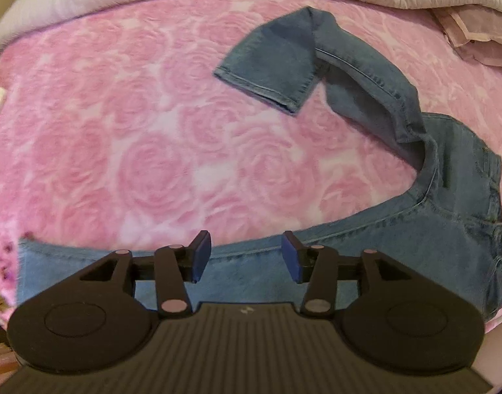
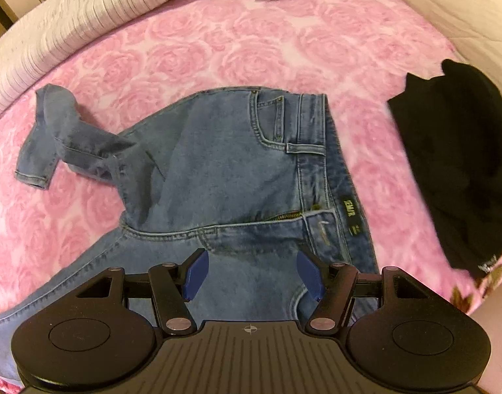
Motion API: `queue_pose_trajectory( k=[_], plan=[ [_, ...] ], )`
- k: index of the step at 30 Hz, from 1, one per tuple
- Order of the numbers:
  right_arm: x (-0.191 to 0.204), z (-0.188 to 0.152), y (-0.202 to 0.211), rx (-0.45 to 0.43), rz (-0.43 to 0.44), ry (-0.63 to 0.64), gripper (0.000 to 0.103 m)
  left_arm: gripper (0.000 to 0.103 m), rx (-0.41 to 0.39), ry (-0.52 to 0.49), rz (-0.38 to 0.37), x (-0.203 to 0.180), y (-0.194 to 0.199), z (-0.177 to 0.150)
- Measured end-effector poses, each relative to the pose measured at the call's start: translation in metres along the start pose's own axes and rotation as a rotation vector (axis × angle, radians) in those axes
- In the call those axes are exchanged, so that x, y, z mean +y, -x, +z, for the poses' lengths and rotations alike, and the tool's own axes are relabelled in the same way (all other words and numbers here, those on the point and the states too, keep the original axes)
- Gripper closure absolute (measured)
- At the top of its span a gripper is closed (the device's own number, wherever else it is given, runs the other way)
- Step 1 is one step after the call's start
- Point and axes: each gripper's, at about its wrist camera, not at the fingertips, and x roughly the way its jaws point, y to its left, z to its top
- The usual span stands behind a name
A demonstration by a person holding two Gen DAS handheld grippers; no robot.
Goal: Fold clothes
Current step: 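Grasp the bent jeans leg hem with the left gripper and pull it straight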
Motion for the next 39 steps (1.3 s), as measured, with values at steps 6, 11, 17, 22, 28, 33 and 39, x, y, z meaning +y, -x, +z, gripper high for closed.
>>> queue_pose_trajectory(
  k=[6, 11, 17, 22, 28, 33, 39],
  plan=[
    [-0.018, 0.007, -0.035, 0.014, -0.002, -0.094, 0.04, 0.06, -0.036, -0.163, -0.02, -0.031, -0.059, 0.038],
    [-0.032, 0.002, -0.058, 0.032, -0.058, -0.147, 0.04, 0.06, -0.077, -0.376, 0.02, -0.057, -0.115, 0.069],
    [-0.044, -0.014, -0.07, 0.049, -0.116, -0.221, 0.04, 0.06, -0.182, -0.591, 0.073, -0.076, -0.168, 0.106],
    [-0.041, -0.028, -0.076, 0.084, -0.135, -0.282, 0.04, 0.06, -0.125, -0.704, 0.069, -0.081, -0.209, 0.12],
    [-0.014, -0.033, -0.079, 0.105, -0.162, -0.263, 0.04, 0.083, -0.161, -0.747, 0.056, -0.054, -0.194, 0.118],
    [0.009, -0.032, -0.072, 0.097, -0.219, -0.188, 0.039, 0.084, -0.294, -0.736, 0.221, 0.03, -0.13, 0.11],
    [0.026, -0.035, -0.055, 0.063, -0.178, -0.209, 0.039, 0.084, -0.202, -0.572, 0.549, 0.197, -0.084, 0.084]
  ],
)
